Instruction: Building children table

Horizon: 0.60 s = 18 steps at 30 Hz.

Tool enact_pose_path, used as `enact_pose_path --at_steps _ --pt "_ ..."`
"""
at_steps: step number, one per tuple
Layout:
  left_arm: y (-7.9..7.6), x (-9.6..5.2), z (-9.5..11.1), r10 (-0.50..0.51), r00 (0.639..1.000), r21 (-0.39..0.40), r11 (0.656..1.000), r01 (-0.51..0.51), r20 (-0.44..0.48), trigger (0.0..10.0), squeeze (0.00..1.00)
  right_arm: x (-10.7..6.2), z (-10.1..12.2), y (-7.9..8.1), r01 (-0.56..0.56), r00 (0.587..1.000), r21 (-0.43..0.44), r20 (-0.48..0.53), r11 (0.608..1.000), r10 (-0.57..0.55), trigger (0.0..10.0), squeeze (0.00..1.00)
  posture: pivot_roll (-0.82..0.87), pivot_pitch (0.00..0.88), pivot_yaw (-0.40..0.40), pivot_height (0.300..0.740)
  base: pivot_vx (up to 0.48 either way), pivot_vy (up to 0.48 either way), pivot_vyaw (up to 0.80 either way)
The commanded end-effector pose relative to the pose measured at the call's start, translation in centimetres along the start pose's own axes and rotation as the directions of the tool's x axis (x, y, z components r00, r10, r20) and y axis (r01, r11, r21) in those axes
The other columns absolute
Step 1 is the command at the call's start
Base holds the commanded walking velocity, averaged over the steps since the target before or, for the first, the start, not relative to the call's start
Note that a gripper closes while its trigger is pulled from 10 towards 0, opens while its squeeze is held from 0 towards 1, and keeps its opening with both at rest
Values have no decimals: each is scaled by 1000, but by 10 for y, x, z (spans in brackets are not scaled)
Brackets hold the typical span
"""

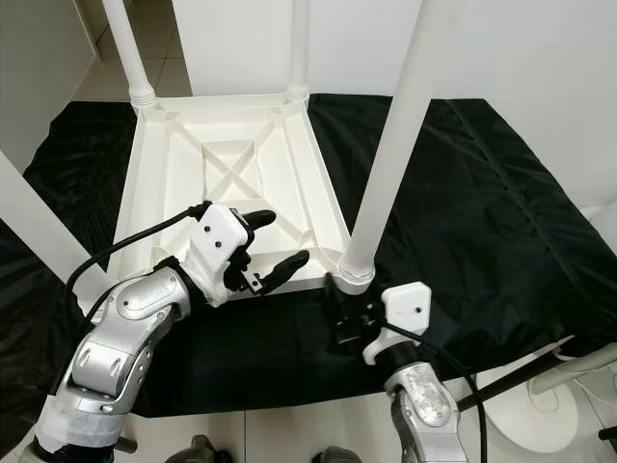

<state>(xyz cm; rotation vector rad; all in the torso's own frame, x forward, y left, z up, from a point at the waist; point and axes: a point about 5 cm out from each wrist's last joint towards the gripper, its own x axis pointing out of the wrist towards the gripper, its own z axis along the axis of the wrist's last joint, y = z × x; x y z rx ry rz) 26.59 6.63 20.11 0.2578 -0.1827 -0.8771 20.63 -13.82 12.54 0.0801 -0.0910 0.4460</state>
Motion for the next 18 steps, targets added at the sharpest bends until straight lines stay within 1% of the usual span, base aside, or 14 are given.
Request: enact_pose_path --at_steps 1,5,6,9,10,12,13,15,16,17,18 --pt "9 1 1 118 993 3 993 -118 -9 10000 0 0 -4 0 -25 999 37 -27 999 26 10000 1000 -103 12 13 740 0 0 0" --pt "11 1 5 134 991 19 991 -135 5 10000 0 0 -4 1 -40 999 50 -31 998 42 10000 1000 -103 12 13 740 0 0 0" --pt "10 0 8 112 993 14 994 -113 24 10000 0 3 -4 0 -48 998 56 -30 997 50 10000 0 -101 9 12 740 0 0 0" --pt "-3 -3 10 2 999 18 1000 -3 35 10000 0 15 -3 -6 -57 998 43 -11 997 57 10000 0 -107 6 16 740 0 0 0" --pt "-3 -3 10 2 999 18 1000 -3 35 10000 0 15 -3 -6 -57 998 43 -11 997 57 10000 0 -107 6 16 740 0 0 0" --pt "-10 -5 6 -56 998 27 998 56 6 10000 0 22 -1 -12 -54 999 39 1 998 54 10000 0 -103 5 16 740 0 0 0" --pt "-10 -5 6 -56 998 27 998 56 6 10000 0 22 -1 -12 -54 999 39 1 998 54 10000 0 -103 5 16 740 0 0 0" --pt "-19 -8 1 -147 989 19 989 147 -25 10000 0 28 0 -19 -43 999 37 11 998 42 10000 0 -100 4 14 740 0 0 0" --pt "-24 -12 -3 -201 978 9 979 202 -48 10000 0 31 2 -23 -33 999 31 21 999 32 10000 0 -87 6 7 740 0 0 0" --pt "-24 -12 -3 -201 978 9 979 202 -48 10000 0 31 2 -23 -33 999 31 21 999 32 10000 0 -87 6 7 740 0 0 0" --pt "-30 -18 -7 -265 961 -10 964 265 -81 10000 0 34 5 -29 -17 999 31 31 999 17 10000 0 -79 7 3 740 0 0 0"
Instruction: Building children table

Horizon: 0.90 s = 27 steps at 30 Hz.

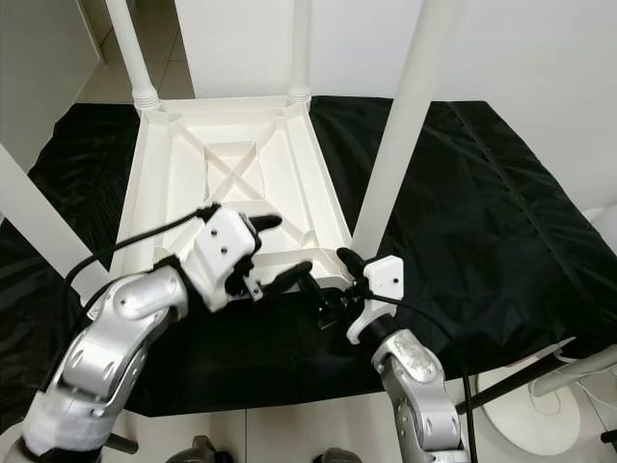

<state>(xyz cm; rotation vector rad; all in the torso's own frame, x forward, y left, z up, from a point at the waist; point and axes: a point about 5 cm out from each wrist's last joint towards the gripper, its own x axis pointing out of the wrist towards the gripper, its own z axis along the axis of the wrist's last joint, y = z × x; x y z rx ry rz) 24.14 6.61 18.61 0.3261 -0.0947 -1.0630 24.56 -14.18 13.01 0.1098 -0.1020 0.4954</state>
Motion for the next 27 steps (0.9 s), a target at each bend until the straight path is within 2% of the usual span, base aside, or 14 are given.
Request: enact_pose_path --at_steps 1,5,7,9,12,13,15,16,18,22,27 --pt "-7 -1 1 -69 998 -12 998 69 -5 10000 0 -1 3 -9 31 999 2 16 1000 -31 10000 0 -79 7 3 740 0 0 0" --pt "-12 -6 -4 -109 993 -23 994 108 -34 10000 0 -2 4 -16 51 999 2 19 999 -51 10000 0 -75 10 1 740 0 0 0" --pt "-19 -17 -13 -157 983 -50 987 153 -93 10000 0 -7 8 -31 119 992 -18 33 993 -119 10000 0 -71 15 0 740 0 0 0" --pt "-19 -17 -13 -157 983 -50 987 153 -93 10000 0 -7 8 -31 119 992 -18 33 993 -119 10000 0 -71 15 0 740 0 0 0" --pt "-22 -22 -17 -161 980 -60 986 155 -119 10000 0 -10 10 -45 195 980 -35 52 980 -193 10000 0 -69 20 2 740 0 0 0" --pt "-22 -22 -17 -161 980 -60 986 155 -119 10000 0 -10 10 -45 195 980 -35 52 980 -193 10000 0 -69 20 2 740 0 0 0" --pt "-23 -29 -17 -169 978 -82 984 160 -121 10000 0 -13 12 -59 268 962 -47 72 962 -264 10000 0 -69 24 6 740 0 0 0" --pt "-22 -32 -17 -171 978 -85 983 162 -122 10000 0 -14 13 -64 288 956 -47 77 956 -284 10000 0 -69 24 6 740 0 0 0" --pt "-22 -32 -17 -171 978 -85 983 162 -122 10000 0 -14 13 -64 288 956 -47 77 956 -284 10000 0 -69 24 6 740 0 0 0" --pt "-16 -42 -17 -145 980 -90 987 134 -134 10000 0 -21 15 -84 375 925 -71 87 924 -369 10000 0 -60 29 8 740 0 0 0" --pt "-8 -40 -4 -88 994 -126 989 79 -67 10000 0 -26 14 -99 447 894 -106 91 888 -439 10000 0 -60 33 6 740 0 0 0"
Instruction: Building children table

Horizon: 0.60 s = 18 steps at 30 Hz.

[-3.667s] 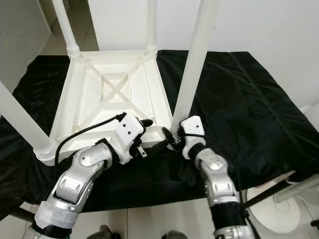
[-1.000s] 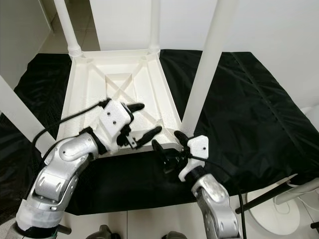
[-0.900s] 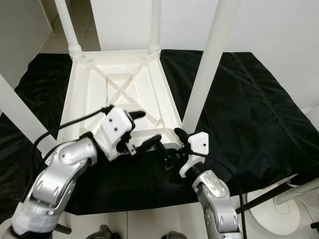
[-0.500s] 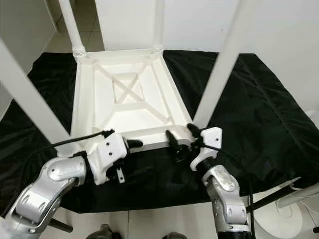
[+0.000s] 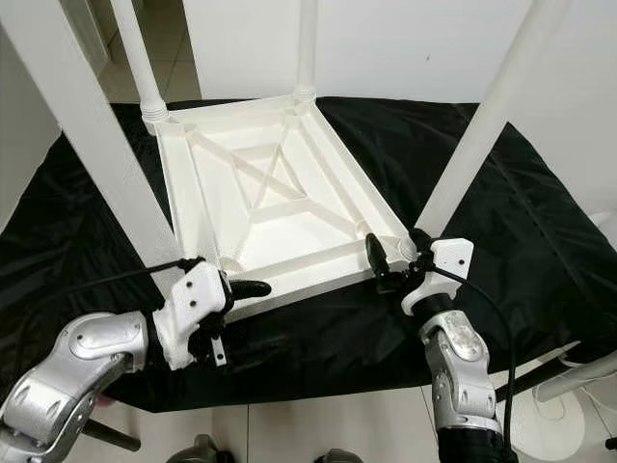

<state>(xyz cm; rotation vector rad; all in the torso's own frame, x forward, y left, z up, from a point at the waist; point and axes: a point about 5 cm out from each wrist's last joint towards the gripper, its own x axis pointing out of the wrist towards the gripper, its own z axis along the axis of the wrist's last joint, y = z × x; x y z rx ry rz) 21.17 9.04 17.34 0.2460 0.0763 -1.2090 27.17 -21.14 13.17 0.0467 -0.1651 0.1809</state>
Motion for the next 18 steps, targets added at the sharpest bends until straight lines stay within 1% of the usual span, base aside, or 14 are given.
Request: enact_pose_path --at_steps 1,3,5,6,7,9,11,12,14,15,16,17,18 --pt "8 -8 7 78 997 18 997 -78 7 10000 0 -8 3 -30 153 988 -35 5 988 -153 10000 0 -60 33 6 740 0 0 0" --pt "5 -8 7 60 998 14 998 -60 2 10000 0 -8 3 -31 156 988 -34 6 987 -156 10000 0 -60 33 6 740 0 0 0" --pt "0 -12 4 22 1000 4 1000 -22 -15 10000 0 -8 4 -32 159 987 -34 9 987 -159 10000 0 -60 33 6 740 0 0 0" --pt "0 -12 4 22 1000 4 1000 -22 -15 10000 0 -8 4 -32 159 987 -34 9 987 -159 10000 0 -60 33 6 740 0 0 0" --pt "-5 -21 3 -22 999 -19 1000 21 -29 10000 0 -8 4 -33 159 987 -33 13 987 -159 10000 0 -61 38 7 740 0 0 0" --pt "-5 -21 3 -22 999 -19 1000 21 -29 10000 0 -8 4 -33 159 987 -33 13 987 -159 10000 0 -61 38 7 740 0 0 0" --pt "-10 -34 2 -71 997 -52 996 68 -42 10000 0 -7 4 -32 149 989 -32 17 988 -149 10000 0 -58 44 4 740 0 0 0" --pt "-10 -34 2 -71 997 -52 996 68 -42 10000 0 -7 4 -32 149 989 -32 17 988 -149 10000 0 -58 44 4 740 0 0 0" --pt "-12 -44 -1 -89 994 -76 994 83 -70 10000 0 -5 4 -31 140 990 -33 22 990 -139 10000 0 -56 46 4 740 0 0 0" --pt "-12 -44 -1 -89 994 -76 994 83 -70 10000 0 -5 4 -31 140 990 -33 22 990 -139 10000 0 -56 46 4 740 0 0 0" --pt "-11 -50 -5 -79 991 -81 994 71 -104 10000 0 -4 4 -30 134 991 -32 24 990 -133 10000 0 -52 53 6 740 0 0 0" --pt "-8 -58 -9 -49 988 -91 995 36 -143 10000 0 -3 3 -29 129 991 -30 25 991 -129 10000 0 -46 55 3 740 0 0 0" --pt "-8 -58 -9 -49 988 -91 995 36 -143 10000 0 -3 3 -29 129 991 -30 25 991 -129 10000 0 -46 55 3 740 0 0 0"
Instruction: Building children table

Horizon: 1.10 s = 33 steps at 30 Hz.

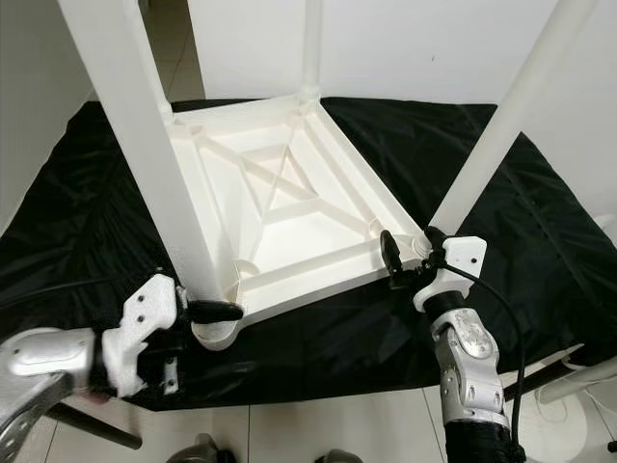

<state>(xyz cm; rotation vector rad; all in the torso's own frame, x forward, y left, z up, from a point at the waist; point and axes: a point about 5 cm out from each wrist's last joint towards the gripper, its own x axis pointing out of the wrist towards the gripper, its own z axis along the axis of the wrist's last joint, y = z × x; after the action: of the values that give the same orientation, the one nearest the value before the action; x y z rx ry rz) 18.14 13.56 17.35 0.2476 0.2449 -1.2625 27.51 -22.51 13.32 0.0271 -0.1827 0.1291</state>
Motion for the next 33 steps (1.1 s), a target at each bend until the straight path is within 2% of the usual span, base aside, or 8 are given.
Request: enact_pose_path --at_steps 1,4,9,15,17,22,24,33 --pt "5 -6 -2 34 999 -8 999 -34 -20 10000 0 -3 1 -15 80 997 -7 6 997 -80 10000 0 -46 55 3 740 0 0 0" --pt "7 -14 -6 60 997 -13 998 -61 -49 10000 0 -2 1 -14 75 997 -5 7 997 -75 10000 0 -38 58 2 740 0 0 0" --pt "25 -48 -19 179 970 4 984 -181 -165 10000 0 8 0 -5 36 999 6 14 999 -36 10000 0 -29 54 3 740 0 0 0" --pt "38 -53 -20 256 955 -6 966 -260 -147 10000 0 10 -1 1 8 1000 14 12 1000 -8 10000 0 -35 50 4 740 0 0 0" --pt "51 -56 -23 341 926 -8 938 -347 -162 10000 0 10 -2 3 -7 1000 14 8 1000 7 10000 0 -35 48 2 740 0 0 0" --pt "62 -51 -13 480 874 55 877 -477 -79 10000 0 10 -3 5 -14 1000 13 7 1000 14 10000 0 -42 48 -1 740 0 0 0" --pt "64 -41 -9 518 855 27 855 -517 -27 10000 0 10 -4 8 -21 1000 19 8 1000 21 10000 0 -46 45 -8 740 0 0 0" --pt "61 -17 0 525 846 -23 850 -526 94 10000 0 11 -8 21 -60 998 15 -8 998 61 10000 0 -57 50 -15 740 0 0 0"
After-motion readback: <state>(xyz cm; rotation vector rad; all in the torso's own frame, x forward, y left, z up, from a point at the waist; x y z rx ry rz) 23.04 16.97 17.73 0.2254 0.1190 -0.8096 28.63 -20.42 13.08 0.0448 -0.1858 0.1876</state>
